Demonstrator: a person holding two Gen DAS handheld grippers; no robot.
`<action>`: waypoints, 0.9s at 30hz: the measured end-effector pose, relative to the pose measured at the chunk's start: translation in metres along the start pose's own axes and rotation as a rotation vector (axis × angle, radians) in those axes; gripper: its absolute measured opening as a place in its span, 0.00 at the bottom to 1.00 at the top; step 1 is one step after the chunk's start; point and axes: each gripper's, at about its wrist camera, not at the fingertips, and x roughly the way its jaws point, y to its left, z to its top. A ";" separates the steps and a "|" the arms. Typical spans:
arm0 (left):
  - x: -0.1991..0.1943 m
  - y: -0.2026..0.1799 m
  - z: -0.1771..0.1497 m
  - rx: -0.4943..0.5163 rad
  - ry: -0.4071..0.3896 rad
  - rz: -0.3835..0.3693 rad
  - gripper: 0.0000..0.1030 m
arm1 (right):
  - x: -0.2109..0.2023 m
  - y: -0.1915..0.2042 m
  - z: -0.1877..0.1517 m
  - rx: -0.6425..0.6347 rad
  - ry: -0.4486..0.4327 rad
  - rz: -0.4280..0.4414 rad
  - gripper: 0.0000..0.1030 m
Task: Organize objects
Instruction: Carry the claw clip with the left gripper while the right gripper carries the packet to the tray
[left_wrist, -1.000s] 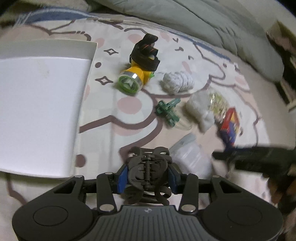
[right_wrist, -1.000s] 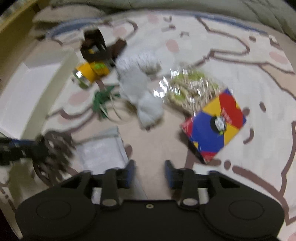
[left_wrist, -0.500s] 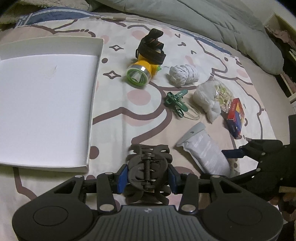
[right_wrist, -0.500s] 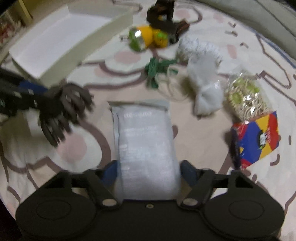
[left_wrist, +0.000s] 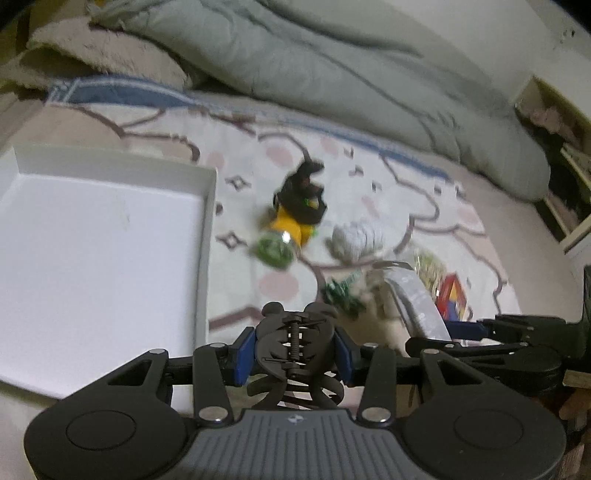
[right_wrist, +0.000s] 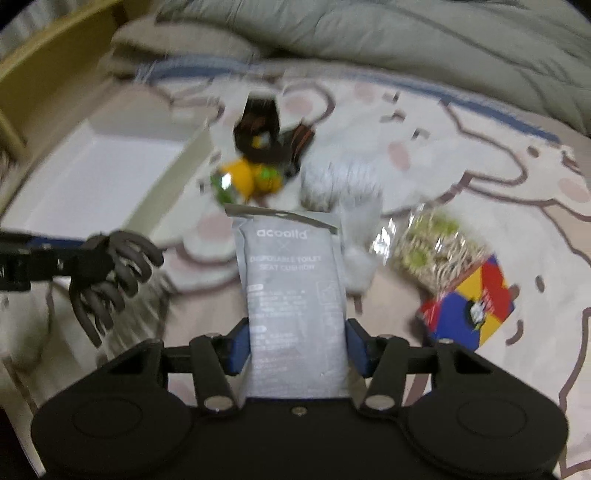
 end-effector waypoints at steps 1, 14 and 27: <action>-0.003 0.002 0.003 -0.005 -0.013 0.000 0.44 | -0.003 0.001 0.003 0.012 -0.018 -0.001 0.53; -0.045 0.047 0.029 -0.021 -0.159 0.039 0.44 | -0.020 0.021 0.023 0.130 -0.126 -0.015 0.52; -0.068 0.132 0.046 -0.062 -0.233 0.157 0.44 | -0.005 0.082 0.063 0.134 -0.159 -0.009 0.52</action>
